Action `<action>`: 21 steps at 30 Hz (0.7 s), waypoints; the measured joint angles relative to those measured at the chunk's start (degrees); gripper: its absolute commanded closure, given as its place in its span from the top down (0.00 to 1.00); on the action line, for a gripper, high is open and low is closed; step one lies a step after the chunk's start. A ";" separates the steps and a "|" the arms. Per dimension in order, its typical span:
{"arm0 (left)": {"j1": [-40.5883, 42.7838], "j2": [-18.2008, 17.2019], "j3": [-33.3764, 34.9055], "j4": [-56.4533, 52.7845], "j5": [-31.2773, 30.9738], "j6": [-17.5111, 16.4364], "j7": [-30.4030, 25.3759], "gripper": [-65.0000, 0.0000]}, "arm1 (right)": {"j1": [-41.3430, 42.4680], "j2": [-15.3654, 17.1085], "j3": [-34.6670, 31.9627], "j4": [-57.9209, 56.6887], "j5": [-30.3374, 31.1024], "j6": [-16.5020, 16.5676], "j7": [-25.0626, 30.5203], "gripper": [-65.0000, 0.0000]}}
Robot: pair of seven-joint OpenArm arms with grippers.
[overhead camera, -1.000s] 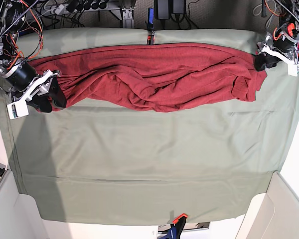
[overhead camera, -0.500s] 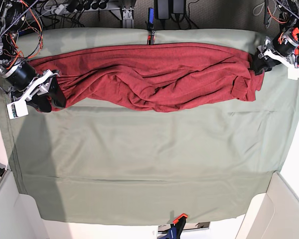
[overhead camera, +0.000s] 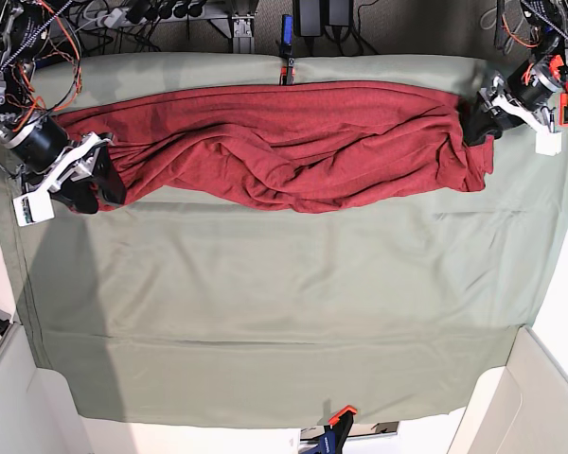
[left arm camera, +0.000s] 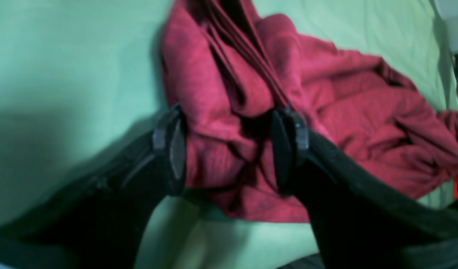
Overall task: Fold the T-shirt properly
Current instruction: 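Grasp the shirt end with the left gripper and tuck it inward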
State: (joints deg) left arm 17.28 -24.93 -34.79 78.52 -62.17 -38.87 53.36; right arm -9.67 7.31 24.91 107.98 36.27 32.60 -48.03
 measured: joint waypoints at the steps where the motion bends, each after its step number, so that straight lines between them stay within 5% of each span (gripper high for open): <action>1: -0.09 -0.04 0.00 0.00 -0.02 0.00 0.02 0.56 | 0.00 0.00 0.00 0.02 -0.02 0.00 -0.04 0.47; 8: -1.27 -4.46 -0.09 -0.07 -0.02 -0.17 0.22 0.56 | 0.00 0.00 0.00 0.00 0.00 0.00 -0.46 0.47; 21: -6.21 -5.92 0.07 -11.67 -0.59 -0.48 0.22 0.57 | -0.02 0.00 0.00 0.00 0.33 0.00 -0.68 0.47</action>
State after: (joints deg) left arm 11.07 -30.85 -34.72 66.85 -62.76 -39.35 53.58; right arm -9.69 7.31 24.91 107.98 36.60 32.60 -48.71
